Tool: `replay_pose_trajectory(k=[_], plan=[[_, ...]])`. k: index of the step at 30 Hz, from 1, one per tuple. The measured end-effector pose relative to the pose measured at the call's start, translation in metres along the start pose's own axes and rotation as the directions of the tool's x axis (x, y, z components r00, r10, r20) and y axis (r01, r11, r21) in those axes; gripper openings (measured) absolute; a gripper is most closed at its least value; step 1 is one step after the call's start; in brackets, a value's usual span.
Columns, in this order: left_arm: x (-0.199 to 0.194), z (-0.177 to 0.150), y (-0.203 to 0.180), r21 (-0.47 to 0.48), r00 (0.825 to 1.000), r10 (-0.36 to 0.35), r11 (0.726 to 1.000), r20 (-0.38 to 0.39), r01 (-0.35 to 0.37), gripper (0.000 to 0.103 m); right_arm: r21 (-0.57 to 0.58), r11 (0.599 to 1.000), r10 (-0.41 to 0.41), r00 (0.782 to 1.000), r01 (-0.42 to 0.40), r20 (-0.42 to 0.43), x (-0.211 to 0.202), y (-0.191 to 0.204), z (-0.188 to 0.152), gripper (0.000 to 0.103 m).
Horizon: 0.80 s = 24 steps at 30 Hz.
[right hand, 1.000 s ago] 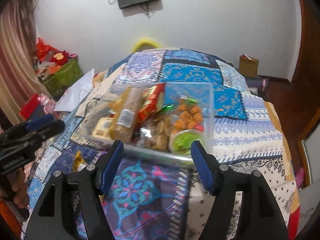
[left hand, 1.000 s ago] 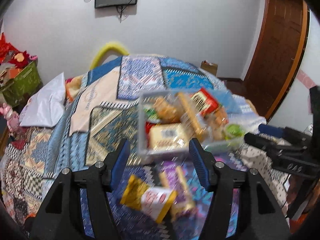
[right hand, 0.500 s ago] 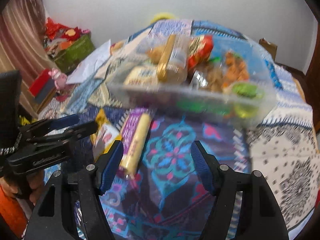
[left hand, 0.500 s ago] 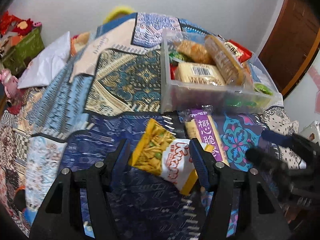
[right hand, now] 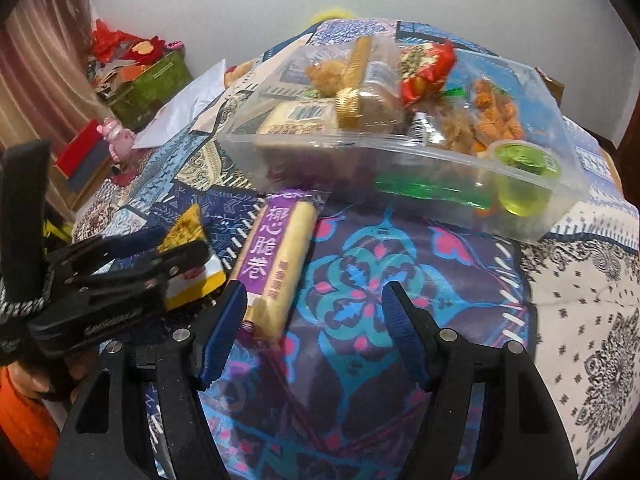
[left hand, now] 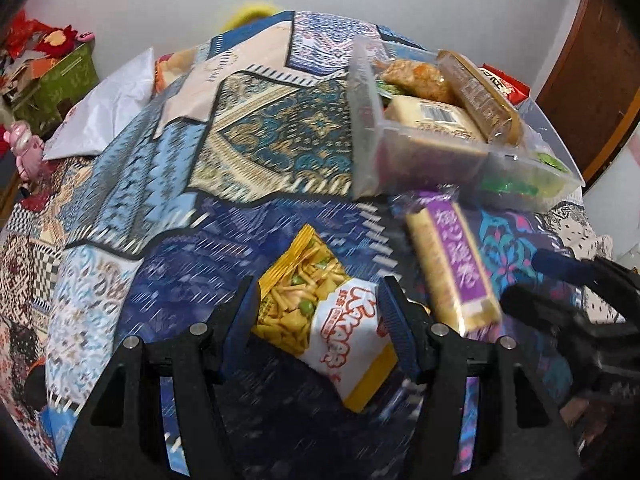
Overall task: Organize snacks
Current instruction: 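Grasp the yellow Kaka snack bag with the left gripper while the right grasps the purple-label coconut roll pack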
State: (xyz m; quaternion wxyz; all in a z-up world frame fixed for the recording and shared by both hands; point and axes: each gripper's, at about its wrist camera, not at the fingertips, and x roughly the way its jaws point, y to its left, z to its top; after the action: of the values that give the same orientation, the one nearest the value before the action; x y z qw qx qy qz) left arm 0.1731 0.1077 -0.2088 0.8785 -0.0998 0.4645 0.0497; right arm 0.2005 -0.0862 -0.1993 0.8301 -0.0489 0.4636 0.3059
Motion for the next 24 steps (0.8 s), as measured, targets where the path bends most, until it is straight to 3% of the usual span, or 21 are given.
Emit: replay_pose_trajectory(k=[13, 14, 15, 16, 24], plan=[[-0.002, -0.011, 0.019, -0.053, 0.998, -0.051, 0.997, -0.022, 0.05, 0.068, -0.096, 0.995, -0.034, 0.998, 0.028, -0.061, 0.048, 0.033, 0.013, 0.066], [-0.001, -0.011, 0.018, -0.056, 0.998, -0.059, 0.997, -0.025, 0.058, 0.068, -0.101, 0.994, -0.038, 0.998, 0.032, -0.057, 0.049, 0.032, 0.013, 0.063], [0.0, -0.011, 0.017, -0.057, 0.998, -0.064, 0.996, -0.027, 0.063, 0.068, -0.112, 0.993, -0.05, 0.997, 0.043, -0.052, 0.048, 0.033, 0.013, 0.053], [0.0, -0.01, 0.016, -0.058, 0.997, -0.072, 0.996, -0.027, 0.071, 0.068, -0.121, 0.992, -0.046, 0.998, 0.04, -0.051, 0.047, 0.033, 0.013, 0.049], [0.008, -0.002, 0.004, -0.088, 0.992, -0.121, 0.989, -0.041, 0.117, 0.068, -0.106, 0.994, -0.041, 0.999, 0.038, -0.02, 0.021, 0.012, 0.0, 0.044]])
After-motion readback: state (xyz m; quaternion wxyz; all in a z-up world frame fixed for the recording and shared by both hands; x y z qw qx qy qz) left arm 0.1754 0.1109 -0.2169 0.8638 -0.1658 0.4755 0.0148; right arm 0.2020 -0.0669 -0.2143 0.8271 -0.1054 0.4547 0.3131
